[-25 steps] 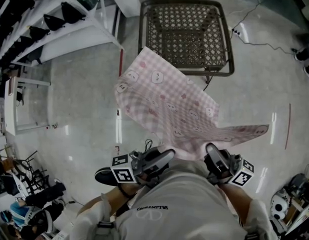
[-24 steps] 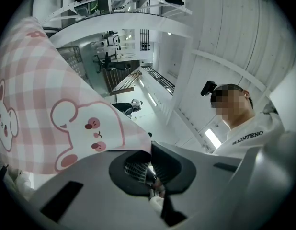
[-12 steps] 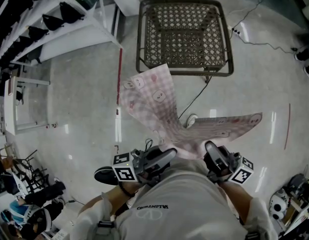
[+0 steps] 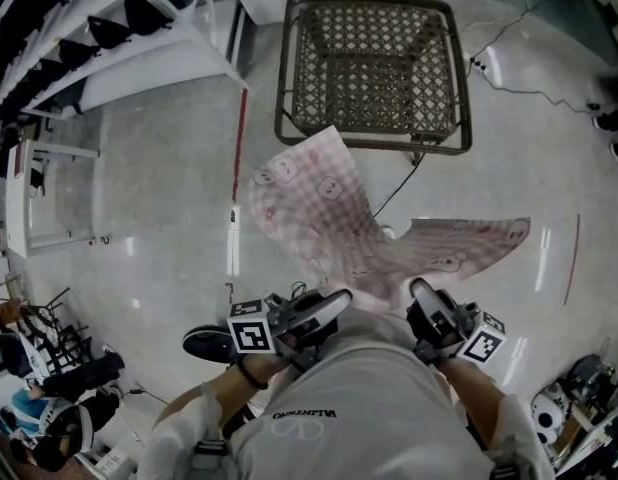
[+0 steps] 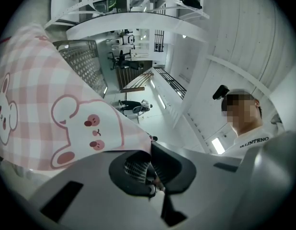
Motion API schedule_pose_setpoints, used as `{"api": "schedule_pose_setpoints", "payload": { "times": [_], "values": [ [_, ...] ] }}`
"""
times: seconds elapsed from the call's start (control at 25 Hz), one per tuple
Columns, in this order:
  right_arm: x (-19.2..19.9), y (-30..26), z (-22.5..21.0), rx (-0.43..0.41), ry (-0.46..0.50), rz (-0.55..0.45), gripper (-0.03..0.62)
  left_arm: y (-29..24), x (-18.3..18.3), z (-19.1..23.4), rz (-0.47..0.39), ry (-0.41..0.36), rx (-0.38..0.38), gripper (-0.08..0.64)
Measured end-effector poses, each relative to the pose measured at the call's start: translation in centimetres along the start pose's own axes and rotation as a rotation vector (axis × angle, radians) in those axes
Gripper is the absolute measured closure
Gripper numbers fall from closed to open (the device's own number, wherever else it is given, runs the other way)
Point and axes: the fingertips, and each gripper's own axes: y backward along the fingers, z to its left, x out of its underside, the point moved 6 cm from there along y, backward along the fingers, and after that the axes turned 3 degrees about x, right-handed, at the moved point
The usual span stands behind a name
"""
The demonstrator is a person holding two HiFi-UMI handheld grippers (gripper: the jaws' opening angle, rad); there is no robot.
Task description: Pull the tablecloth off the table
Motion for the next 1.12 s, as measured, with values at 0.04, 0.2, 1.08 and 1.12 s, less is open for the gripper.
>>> {"api": "schedule_pose_setpoints", "payload": {
  "times": [0.04,0.2,1.08,1.12],
  "values": [
    [0.0,0.0,-0.2,0.006,-0.006,0.005,0.578,0.1,0.1,0.2,-0.002,0.011,-0.008,0.557],
    [0.3,0.1,-1.3,0.038,-0.049,0.034,0.578,0.6,1.0,1.1,-0.024,0.054,-0.046,0.557],
    [0.3,-1.6,-2.0,0.034,-0.076,0.087,0.577,0.7,0.0,1.6,-0.021,-0.019,-0.053,0.557],
    [0.1,-1.6,-1.8,0.04,-0.075,0.079,0.578,0.6,-0.3,1.5,-0.015,-0.024,-0.052,0.557]
  ]
}}
